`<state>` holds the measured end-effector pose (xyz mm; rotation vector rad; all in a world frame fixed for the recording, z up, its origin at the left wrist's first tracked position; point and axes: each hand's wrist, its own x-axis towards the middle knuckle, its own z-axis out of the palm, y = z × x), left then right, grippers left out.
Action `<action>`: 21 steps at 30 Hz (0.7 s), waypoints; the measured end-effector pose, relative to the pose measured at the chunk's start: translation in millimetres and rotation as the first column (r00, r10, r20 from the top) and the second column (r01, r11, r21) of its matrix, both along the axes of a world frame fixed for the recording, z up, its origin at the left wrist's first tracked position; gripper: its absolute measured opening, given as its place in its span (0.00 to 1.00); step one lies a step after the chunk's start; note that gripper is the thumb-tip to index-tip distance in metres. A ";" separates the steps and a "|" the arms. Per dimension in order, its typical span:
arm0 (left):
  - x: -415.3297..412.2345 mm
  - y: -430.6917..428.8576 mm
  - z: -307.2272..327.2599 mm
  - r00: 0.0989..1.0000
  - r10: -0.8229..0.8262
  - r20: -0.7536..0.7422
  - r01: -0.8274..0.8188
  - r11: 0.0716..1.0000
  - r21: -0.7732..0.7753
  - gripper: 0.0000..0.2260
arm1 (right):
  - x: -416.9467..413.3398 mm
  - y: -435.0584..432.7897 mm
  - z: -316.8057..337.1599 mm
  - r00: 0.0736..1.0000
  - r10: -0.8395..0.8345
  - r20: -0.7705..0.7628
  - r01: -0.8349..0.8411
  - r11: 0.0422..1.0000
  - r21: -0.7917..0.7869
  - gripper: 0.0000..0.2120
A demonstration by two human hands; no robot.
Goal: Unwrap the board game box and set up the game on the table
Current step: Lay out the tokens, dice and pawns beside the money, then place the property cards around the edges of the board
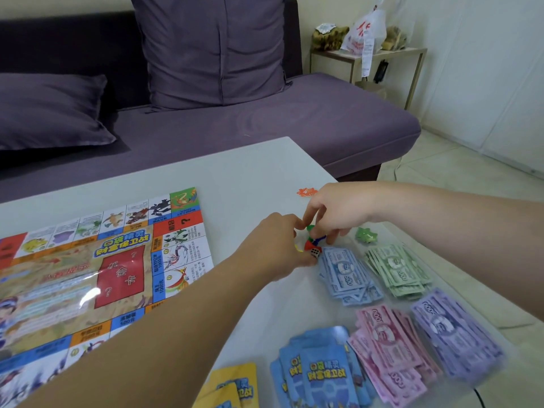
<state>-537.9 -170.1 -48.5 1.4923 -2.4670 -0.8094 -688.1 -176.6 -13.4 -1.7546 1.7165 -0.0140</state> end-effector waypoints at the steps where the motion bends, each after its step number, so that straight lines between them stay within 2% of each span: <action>1: -0.6 -0.8 -0.7 1.000 0.003 0.000 -0.003 1.000 -0.006 0.28 | -1.5 -0.1 0.2 1.000 0.014 -0.002 -0.014 1.000 0.016 0.13; 9: -9.5 -11.1 -0.5 0.998 0.061 -0.016 -0.062 0.997 -0.036 0.24 | -2.0 -5.5 -2.6 1.000 -0.028 -0.013 0.027 0.999 -0.042 0.15; 13: -8.2 -13.3 0.9 0.996 0.076 -0.056 -0.075 0.997 0.010 0.25 | -3.8 -5.5 -2.9 0.998 -0.069 -0.007 0.069 0.995 -0.070 0.15; 17: 10.0 -7.3 10.6 0.991 0.087 -0.103 -0.090 0.996 -0.028 0.22 | -1.6 6.0 9.1 0.997 -0.081 -0.018 0.076 0.979 -0.191 0.15; 21: 46.5 16.1 34.0 0.977 0.125 -0.174 -0.135 0.990 -0.048 0.14 | 18.5 34.2 29.0 0.990 -0.093 0.109 0.126 0.931 -0.343 0.14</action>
